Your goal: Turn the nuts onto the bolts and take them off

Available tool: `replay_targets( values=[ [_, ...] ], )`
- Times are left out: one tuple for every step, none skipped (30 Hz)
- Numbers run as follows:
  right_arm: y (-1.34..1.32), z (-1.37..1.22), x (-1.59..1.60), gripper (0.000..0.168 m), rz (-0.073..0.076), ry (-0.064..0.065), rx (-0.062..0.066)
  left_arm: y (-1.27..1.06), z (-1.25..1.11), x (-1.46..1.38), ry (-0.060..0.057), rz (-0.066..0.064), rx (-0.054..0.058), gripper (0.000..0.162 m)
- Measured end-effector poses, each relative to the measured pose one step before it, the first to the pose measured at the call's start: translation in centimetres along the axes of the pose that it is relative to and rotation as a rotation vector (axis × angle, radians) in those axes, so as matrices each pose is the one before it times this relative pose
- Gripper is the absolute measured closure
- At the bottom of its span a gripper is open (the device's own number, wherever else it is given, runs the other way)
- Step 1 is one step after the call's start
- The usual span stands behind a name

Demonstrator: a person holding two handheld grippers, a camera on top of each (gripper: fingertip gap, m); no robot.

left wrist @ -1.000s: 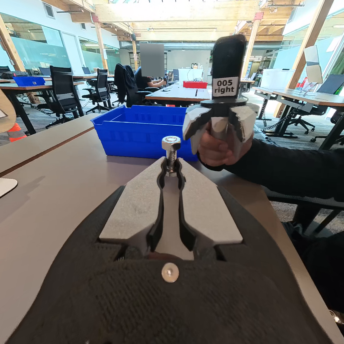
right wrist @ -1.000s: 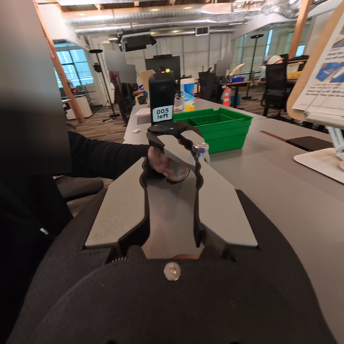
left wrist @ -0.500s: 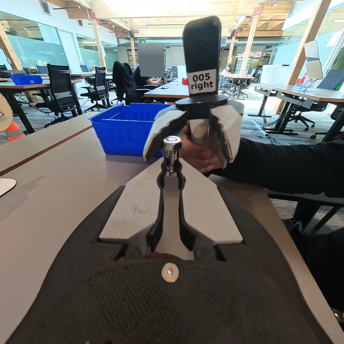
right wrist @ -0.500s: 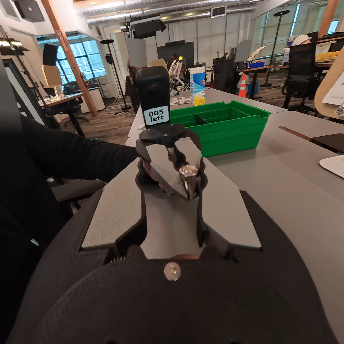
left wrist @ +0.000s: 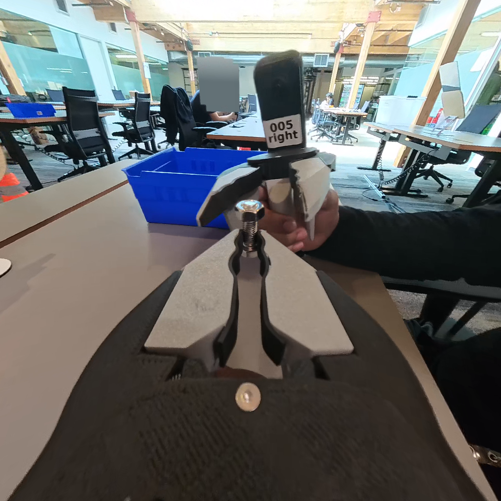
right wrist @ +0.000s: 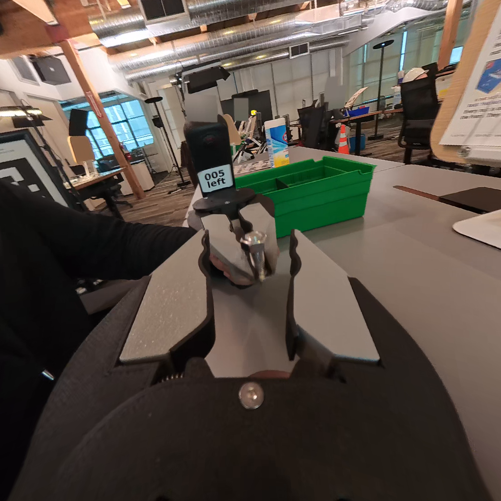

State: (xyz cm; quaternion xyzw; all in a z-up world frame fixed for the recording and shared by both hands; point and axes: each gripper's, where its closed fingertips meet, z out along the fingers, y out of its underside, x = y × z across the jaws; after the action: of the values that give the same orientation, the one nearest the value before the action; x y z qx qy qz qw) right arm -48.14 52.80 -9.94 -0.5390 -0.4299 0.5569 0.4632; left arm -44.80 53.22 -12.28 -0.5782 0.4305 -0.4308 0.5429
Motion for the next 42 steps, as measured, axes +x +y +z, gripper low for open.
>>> replay_targets(
  values=[
    [0.071, 0.498, -0.392, 0.111, 0.004, -0.0255, -0.0038, 0.183, 0.151, 0.091, 0.0003, 0.0034, -0.007, 0.155],
    [0.216, 0.45, -0.477, 0.112, 0.0017, -0.0289, -0.0133, 0.215, 0.11, 0.023, -0.0006, 0.0028, -0.008, 0.155],
    [0.361, 0.36, -0.438, 0.113, -0.003, -0.0222, -0.0212, 0.143, 0.049, -0.057, -0.0027, 0.0022, -0.0041, 0.155],
    [0.25, 0.176, -0.157, 0.11, -0.0082, -0.0007, -0.0137, 0.124, -0.009, -0.096, -0.0022, 0.0009, -0.0041, 0.155],
    [0.065, -0.053, 0.067, 0.109, -0.0104, 0.0135, -0.0049, 0.017, -0.034, -0.047, 0.0012, 0.0015, 0.0003, 0.155],
    [0.056, -0.199, 0.136, 0.109, -0.0061, 0.0127, -0.0059, 0.013, -0.051, -0.167, -0.0062, 0.0023, -0.0008, 0.155],
    [-0.072, -0.323, 0.153, 0.109, -0.0014, 0.0117, 0.0025, -0.063, -0.097, -0.206, -0.0077, 0.0036, 0.0028, 0.155],
    [-0.138, -0.399, 0.087, 0.108, 0.0044, 0.0071, 0.006, -0.1, -0.128, -0.171, -0.0031, -0.001, 0.0034, 0.155],
    [-0.211, -0.442, 0.009, 0.108, 0.0018, 0.0045, 0.0111, -0.171, -0.185, -0.278, -0.0096, -0.0038, 0.0073, 0.155],
    [-0.226, -0.478, 0.084, 0.11, -0.003, 0.0115, 0.0132, -0.228, -0.197, -0.331, -0.0128, -0.0036, 0.0084, 0.155],
    [-0.249, -0.468, 0.126, 0.111, -0.0042, 0.0142, 0.018, -0.209, -0.194, -0.315, -0.0113, -0.006, 0.0075, 0.155],
    [-0.242, -0.406, -0.092, 0.118, -0.0003, -0.0025, 0.0151, -0.204, -0.177, -0.364, -0.0119, -0.0111, 0.009, 0.155],
    [-0.285, -0.29, -0.097, 0.119, 0.0027, -0.0036, 0.0189, -0.163, -0.14, -0.224, -0.0037, -0.0121, 0.0084, 0.156],
    [-0.168, -0.176, 0.224, 0.118, 0.0026, 0.0154, 0.0125, -0.078, -0.08, -0.075, 0.0035, -0.0091, 0.005, 0.156],
    [-0.058, -0.064, 0.218, 0.117, -0.0002, 0.0131, 0.0039, -0.012, -0.016, 0.002, 0.0013, -0.0024, 0.0022, 0.155],
    [-0.005, 0.047, 0.101, 0.117, -0.0009, 0.0054, 0.001, 0.082, 0.064, 0.065, -0.0001, 0.002, -0.0035, 0.155],
    [0.023, 0.11, 0.104, 0.117, -0.0003, 0.0059, 0.0002, 0.149, 0.118, 0.207, 0.0062, 0.0043, -0.0073, 0.155],
    [0.099, 0.144, 0.185, 0.117, 0.0006, 0.011, -0.0015, 0.156, 0.143, 0.246, 0.0063, 0.0053, -0.0064, 0.155],
    [0.159, 0.167, 0.23, 0.118, 0.0029, 0.0138, -0.0037, 0.164, 0.164, 0.207, 0.0038, 0.004, -0.0072, 0.155],
    [0.217, 0.189, 0.165, 0.118, 0.0053, 0.0091, -0.0065, 0.158, 0.155, 0.25, 0.0075, 0.0034, -0.0077, 0.155],
    [0.25, 0.179, 0.168, 0.12, 0.0052, 0.0095, -0.0096, 0.107, 0.122, 0.233, 0.0072, 0.0038, -0.004, 0.155],
    [0.26, 0.142, 0.269, 0.122, 0.002, 0.0152, -0.0107, 0.061, 0.096, 0.145, 0.0034, 0.0026, -0.0023, 0.155],
    [0.209, 0.12, 0.185, 0.126, -0.0014, 0.0108, -0.0096, 0.071, 0.067, 0.112, 0.0042, 0.0005, -0.0031, 0.155],
    [0.13, 0.07, 0.035, 0.132, -0.0026, 0.0017, -0.0068, 0.067, 0.051, 0.061, 0.0034, -0.0007, -0.0029, 0.155],
    [0.028, 0.036, -0.002, 0.141, -0.0036, -0.0002, -0.0016, 0.075, 0.039, -0.022, -0.0012, -0.0014, -0.0028, 0.155],
    [0.048, 0.025, 0.122, 0.148, -0.0021, 0.0084, -0.0018, 0.087, 0.024, 0.038, 0.0031, -0.002, -0.0036, 0.155],
    [0.143, 0.038, 0.183, 0.151, -0.0015, 0.0098, -0.0077, 0.064, 0.038, -0.01, -0.0011, 0.0003, -0.0034, 0.155],
    [0.084, 0.01, 0.051, 0.151, 0.0032, 0.0012, -0.0053, 0.071, 0.023, -0.049, -0.0042, 0.0032, -0.003, 0.155],
    [0.027, -0.017, 0.058, 0.151, 0.0014, 0.0018, -0.0018, 0.024, 0.02, -0.019, -0.0005, -0.0017, -0.0012, 0.155],
    [-0.001, -0.022, 0.058, 0.152, -0.0045, 0.0063, -0.0005, -0.003, 0.011, -0.025, -0.0001, -0.0039, 0.0008, 0.155],
    [0.01, 0.003, 0.053, 0.152, -0.0101, 0.0089, -0.0025, 0.017, 0.001, -0.033, -0.0011, -0.0022, 0.0001, 0.155],
    [0.024, 0.02, 0.064, 0.152, -0.014, 0.0118, -0.0043, 0.02, 0.014, -0.047, -0.0015, -0.0033, -0.0002, 0.155],
    [0.005, 0.019, 0.052, 0.152, -0.0117, 0.0096, -0.0021, -0.003, -0.003, -0.018, -0.0002, -0.006, 0.0015, 0.155],
    [-0.005, 0.017, 0.018, 0.152, -0.002, 0.0044, -0.0005, -0.006, 0.016, -0.016, 0.0003, -0.0064, 0.0023, 0.155],
    [-0.005, 0.004, 0.065, 0.152, 0.0048, 0.0027, 0.0004, 0.001, 0.007, -0.047, -0.002, -0.0065, 0.0011, 0.155],
    [0.038, 0.008, 0.076, 0.152, 0.0086, 0.0007, -0.0005, 0.033, 0.02, -0.07, -0.0039, -0.0031, -0.0005, 0.155],
    [0.026, -0.01, 0.117, 0.152, 0.0093, 0.0025, -0.0008, 0.008, -0.004, -0.114, -0.0066, -0.0021, 0.0008, 0.155],
    [-0.014, -0.029, 0.105, 0.152, 0.0061, 0.0032, 0.0019, 0.006, 0.002, -0.037, -0.0007, -0.0038, 0.0007, 0.154],
    [0.002, -0.021, 0.074, 0.152, 0.0068, 0.001, -0.0001, 0.015, 0.004, 0.034, 0.0056, -0.0081, -0.001, 0.152],
    [-0.001, -0.022, 0.118, 0.152, 0.0051, 0.0047, 0.0003, 0.005, 0.011, 0.071, 0.007, -0.0101, -0.0011, 0.149],
    [-0.005, -0.019, 0.152, 0.152, 0.0017, 0.0084, 0.0005, 0.033, 0.015, 0.01, 0.0026, -0.0055, -0.0022, 0.146],
    [0.039, -0.022, 0.132, 0.152, 0.0007, 0.0075, -0.0025, 0.042, 0.01, -0.004, -0.0007, 0.0016, -0.0023, 0.145]
  ],
)
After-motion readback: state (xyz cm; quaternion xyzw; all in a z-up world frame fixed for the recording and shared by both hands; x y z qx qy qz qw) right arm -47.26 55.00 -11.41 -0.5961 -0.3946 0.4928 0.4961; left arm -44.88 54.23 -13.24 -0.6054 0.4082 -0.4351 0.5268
